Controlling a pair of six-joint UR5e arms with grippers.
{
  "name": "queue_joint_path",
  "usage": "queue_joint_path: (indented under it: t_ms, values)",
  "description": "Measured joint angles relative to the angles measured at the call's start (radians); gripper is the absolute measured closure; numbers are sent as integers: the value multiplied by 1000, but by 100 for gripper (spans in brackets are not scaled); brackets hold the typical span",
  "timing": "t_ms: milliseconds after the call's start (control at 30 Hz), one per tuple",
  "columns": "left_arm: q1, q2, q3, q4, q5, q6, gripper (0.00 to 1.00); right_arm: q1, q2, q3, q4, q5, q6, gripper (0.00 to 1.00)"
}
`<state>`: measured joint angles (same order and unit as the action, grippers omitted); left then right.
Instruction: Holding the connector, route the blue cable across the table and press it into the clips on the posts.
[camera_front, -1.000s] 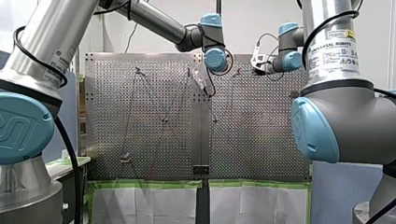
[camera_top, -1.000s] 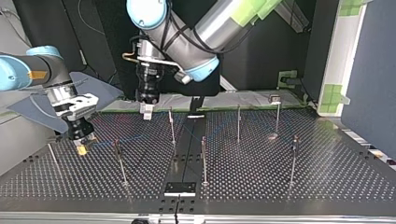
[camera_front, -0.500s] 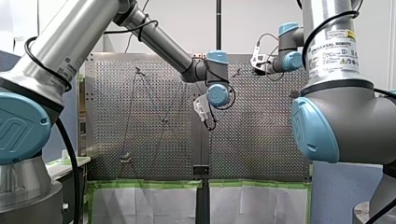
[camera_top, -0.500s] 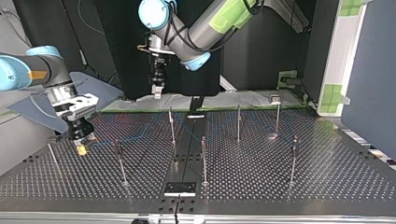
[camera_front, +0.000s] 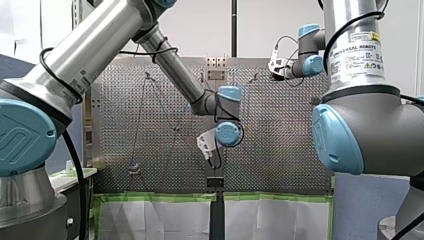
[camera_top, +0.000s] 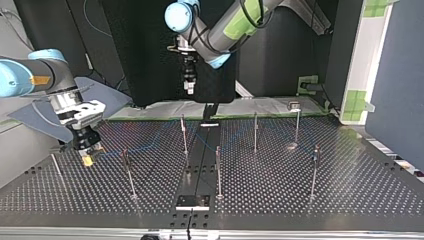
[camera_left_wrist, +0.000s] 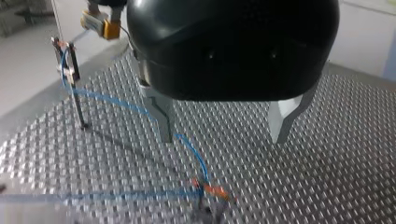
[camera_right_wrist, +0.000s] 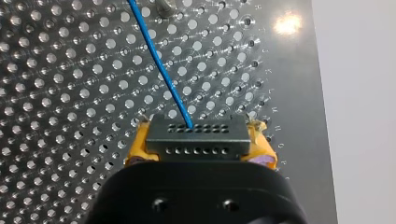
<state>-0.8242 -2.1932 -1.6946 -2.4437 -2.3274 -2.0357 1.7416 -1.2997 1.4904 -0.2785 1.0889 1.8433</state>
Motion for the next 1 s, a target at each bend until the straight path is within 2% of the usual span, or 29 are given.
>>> queue_joint_path:
  t_ms: [233, 367, 700, 833, 1000]
  values:
    - [23, -6, -57, 57, -57, -54, 0, 0, 0, 0, 0, 0, 0, 100]
    - [41, -6, -89, 88, -62, -82, 0, 0, 0, 0, 0, 0, 0, 100]
    - [116, -6, -173, 173, 12, -74, 0, 0, 0, 0, 0, 0, 0, 100]
    - [124, -6, -212, 211, 51, -91, 0, 0, 0, 0, 0, 0, 0, 100]
    - [123, -6, -250, 250, 90, -86, 0, 0, 0, 0, 0, 0, 0, 100]
